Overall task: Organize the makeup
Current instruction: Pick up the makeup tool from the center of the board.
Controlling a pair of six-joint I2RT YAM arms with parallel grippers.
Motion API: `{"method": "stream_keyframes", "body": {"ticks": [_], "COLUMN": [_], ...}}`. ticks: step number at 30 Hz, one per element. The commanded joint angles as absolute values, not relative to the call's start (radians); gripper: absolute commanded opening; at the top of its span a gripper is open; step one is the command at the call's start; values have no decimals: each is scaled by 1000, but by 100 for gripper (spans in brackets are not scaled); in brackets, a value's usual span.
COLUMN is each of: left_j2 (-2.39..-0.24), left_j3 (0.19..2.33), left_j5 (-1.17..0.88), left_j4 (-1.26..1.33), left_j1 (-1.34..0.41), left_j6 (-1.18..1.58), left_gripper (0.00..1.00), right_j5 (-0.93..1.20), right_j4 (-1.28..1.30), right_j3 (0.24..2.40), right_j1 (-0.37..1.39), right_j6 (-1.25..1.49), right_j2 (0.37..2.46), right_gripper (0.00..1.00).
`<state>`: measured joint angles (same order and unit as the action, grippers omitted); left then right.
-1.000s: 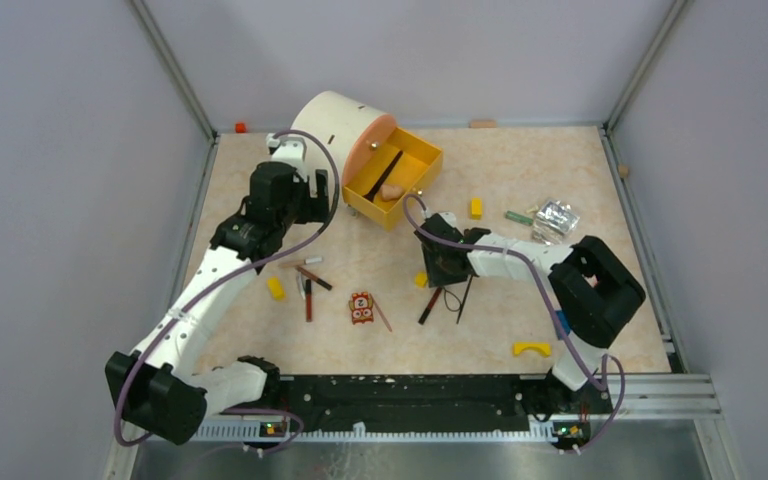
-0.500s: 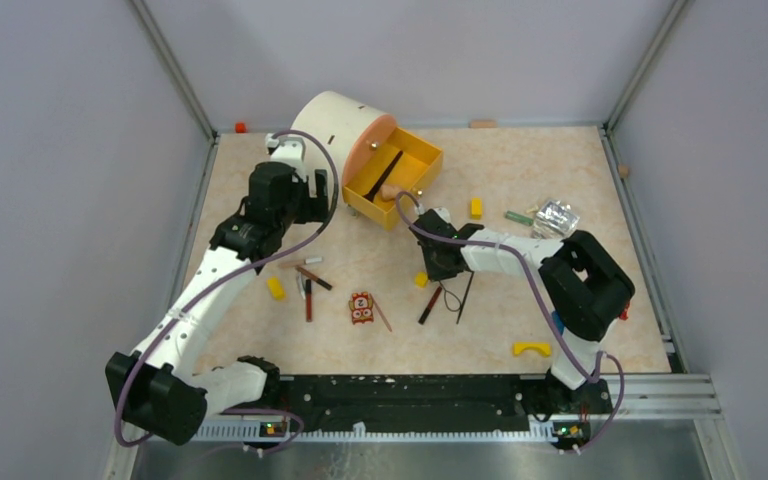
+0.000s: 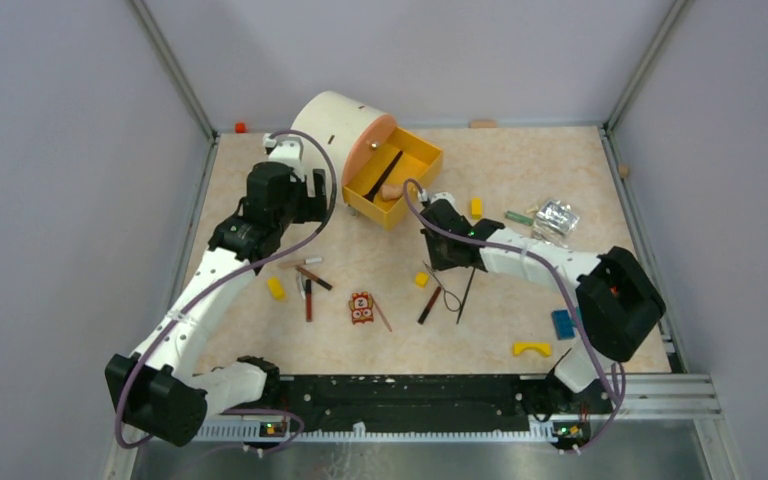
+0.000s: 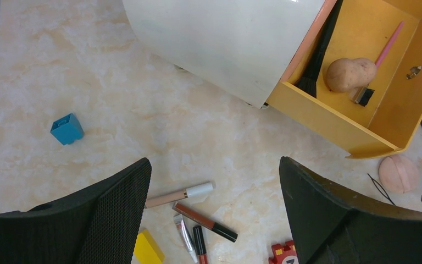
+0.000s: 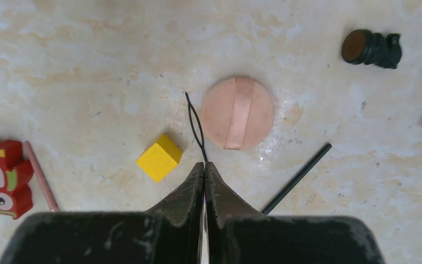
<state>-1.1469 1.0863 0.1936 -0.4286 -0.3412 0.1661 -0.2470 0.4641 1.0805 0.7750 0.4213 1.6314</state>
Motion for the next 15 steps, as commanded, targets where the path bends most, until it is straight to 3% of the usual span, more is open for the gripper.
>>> {"method": "stream_keyframes", "body": {"ticks": [1,3,5,6,15], "left_j2": [-1124,-1124,-1123,-1122,-1118], "left_j3": [1081,1081,1080,1080,1078], "left_j5": [177,176,179,179,171], "left_j4": [-387,-387,-387,-387,-387], "left_j1": [-332,-330,-328,-327,-321], "left_j6": [175,175,175,175,175], "left_gripper": [91,91,91,91,91], "right_j5": [-278,-263,-242,-229,-199], "right_j4": [476,481,488,479,470], "right_j3": [1109,1118,1131,1136,1213], "right_j1": [749,724,696,686,669], "right_j6": [392,403,413,415,401], "right_j2": [1559,1578,1606,1619,1786], "right_gripper": [0,7,26,30,34]}}
